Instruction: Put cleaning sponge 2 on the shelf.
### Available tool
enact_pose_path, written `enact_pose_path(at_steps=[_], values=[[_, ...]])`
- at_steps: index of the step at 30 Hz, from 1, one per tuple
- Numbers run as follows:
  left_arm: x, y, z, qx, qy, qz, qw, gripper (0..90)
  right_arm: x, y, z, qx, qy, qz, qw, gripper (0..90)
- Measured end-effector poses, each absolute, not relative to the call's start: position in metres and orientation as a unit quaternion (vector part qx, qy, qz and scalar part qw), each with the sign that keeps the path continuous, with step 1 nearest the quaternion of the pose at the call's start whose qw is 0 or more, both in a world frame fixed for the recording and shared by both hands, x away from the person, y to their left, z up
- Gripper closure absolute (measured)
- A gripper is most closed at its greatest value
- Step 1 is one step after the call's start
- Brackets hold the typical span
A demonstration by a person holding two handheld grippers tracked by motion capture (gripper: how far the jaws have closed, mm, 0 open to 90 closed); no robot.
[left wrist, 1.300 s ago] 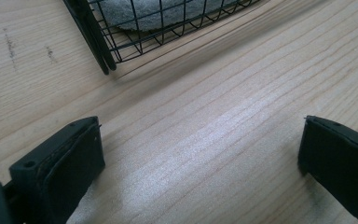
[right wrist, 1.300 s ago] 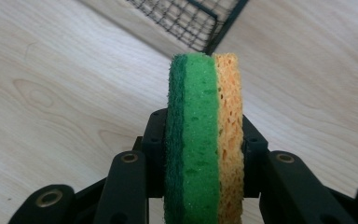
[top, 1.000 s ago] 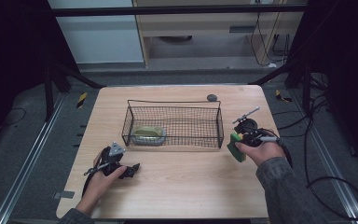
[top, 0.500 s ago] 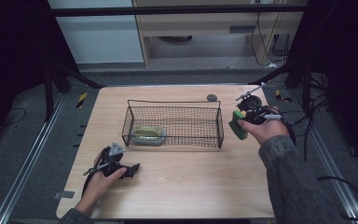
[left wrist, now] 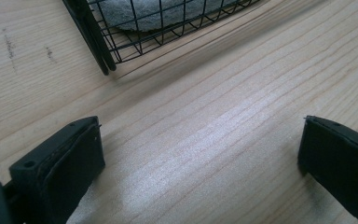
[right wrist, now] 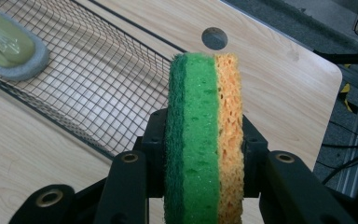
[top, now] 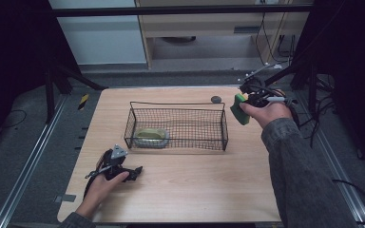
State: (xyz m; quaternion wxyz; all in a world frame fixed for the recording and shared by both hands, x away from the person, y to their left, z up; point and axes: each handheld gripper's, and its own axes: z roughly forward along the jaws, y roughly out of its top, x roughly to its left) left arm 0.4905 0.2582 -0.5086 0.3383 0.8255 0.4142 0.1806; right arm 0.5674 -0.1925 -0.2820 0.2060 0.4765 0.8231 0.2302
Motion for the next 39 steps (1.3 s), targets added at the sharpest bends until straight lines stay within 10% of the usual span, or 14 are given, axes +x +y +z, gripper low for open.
enact_pose_path(at_steps=[39], values=[[0.492,0.258,-0.509,0.826,0.413,0.181,0.339,0.0,0.601,-0.143,-0.301,0.446,0.842,0.229,0.197,64.1]])
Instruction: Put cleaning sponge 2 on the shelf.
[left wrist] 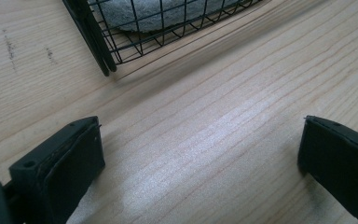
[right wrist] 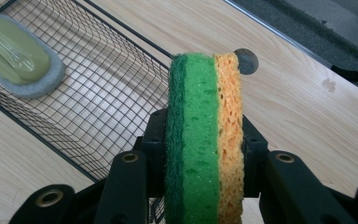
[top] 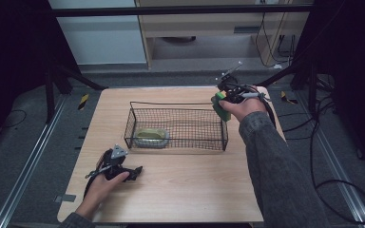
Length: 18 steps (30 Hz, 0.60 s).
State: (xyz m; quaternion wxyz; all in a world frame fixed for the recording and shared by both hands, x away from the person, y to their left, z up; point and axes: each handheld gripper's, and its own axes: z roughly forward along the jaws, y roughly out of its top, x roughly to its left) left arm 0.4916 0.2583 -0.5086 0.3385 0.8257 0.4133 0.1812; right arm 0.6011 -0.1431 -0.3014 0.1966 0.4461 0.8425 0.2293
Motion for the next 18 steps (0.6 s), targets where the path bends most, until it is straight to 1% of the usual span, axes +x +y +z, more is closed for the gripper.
enact_pose_path(at_steps=[18], values=[[0.492,0.258,-0.509,0.825,0.414,0.181,0.34,0.0,0.618,-0.139,-0.335,0.451,0.844,0.226,0.18,64.1]])
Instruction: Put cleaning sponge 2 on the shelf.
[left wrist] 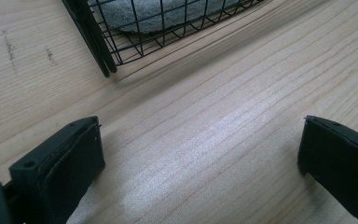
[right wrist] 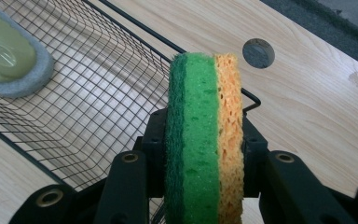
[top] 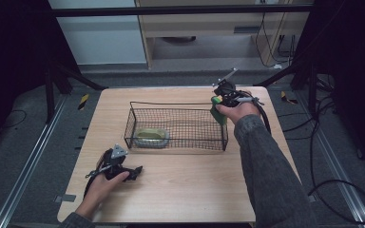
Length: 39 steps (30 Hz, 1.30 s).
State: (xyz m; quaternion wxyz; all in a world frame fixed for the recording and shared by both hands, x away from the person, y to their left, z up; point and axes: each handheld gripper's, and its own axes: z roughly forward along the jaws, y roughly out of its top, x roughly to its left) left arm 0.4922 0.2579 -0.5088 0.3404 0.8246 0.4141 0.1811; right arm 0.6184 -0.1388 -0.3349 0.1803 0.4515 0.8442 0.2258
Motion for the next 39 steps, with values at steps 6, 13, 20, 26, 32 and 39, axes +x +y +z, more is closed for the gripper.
enact_pose_path(at_steps=[6,13,20,26,32,39], values=[[0.492,0.258,-0.509,0.825,0.414,0.181,0.34,0.0,0.623,-0.139,-0.345,0.453,0.842,0.233,0.178,64.2],[0.493,0.258,-0.509,0.826,0.413,0.181,0.339,0.0,0.622,-0.138,-0.351,0.451,0.842,0.237,0.178,64.2],[0.493,0.258,-0.509,0.826,0.412,0.181,0.339,0.0,0.624,-0.138,-0.357,0.454,0.842,0.237,0.173,64.1],[0.493,0.258,-0.509,0.827,0.411,0.18,0.339,0.0,0.628,-0.139,-0.362,0.452,0.845,0.229,0.171,64.1],[0.493,0.258,-0.509,0.826,0.411,0.181,0.34,0.0,0.631,-0.139,-0.37,0.451,0.848,0.223,0.168,64.1],[0.493,0.258,-0.509,0.827,0.411,0.18,0.34,0.0,0.633,-0.137,-0.379,0.451,0.85,0.214,0.169,64.2]])
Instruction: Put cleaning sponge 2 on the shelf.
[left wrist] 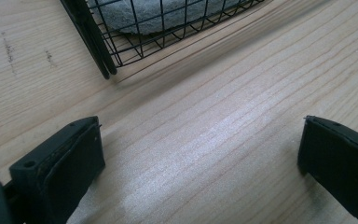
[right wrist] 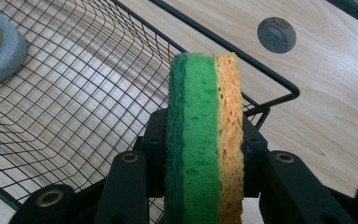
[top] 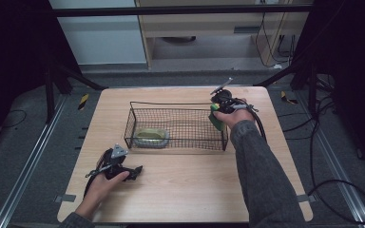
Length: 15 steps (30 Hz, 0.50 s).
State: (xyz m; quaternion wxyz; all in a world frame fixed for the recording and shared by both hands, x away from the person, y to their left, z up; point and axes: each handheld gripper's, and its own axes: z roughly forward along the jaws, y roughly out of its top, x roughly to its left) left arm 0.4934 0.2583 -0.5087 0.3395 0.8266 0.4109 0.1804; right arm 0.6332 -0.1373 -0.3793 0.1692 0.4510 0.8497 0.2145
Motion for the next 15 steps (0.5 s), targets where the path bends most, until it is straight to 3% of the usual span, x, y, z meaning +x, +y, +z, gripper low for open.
enact_pose_path(at_steps=[15], values=[[0.494,0.258,-0.509,0.827,0.411,0.18,0.34,0.0,0.636,-0.134,-0.393,0.455,0.851,0.204,0.165,64.1]])
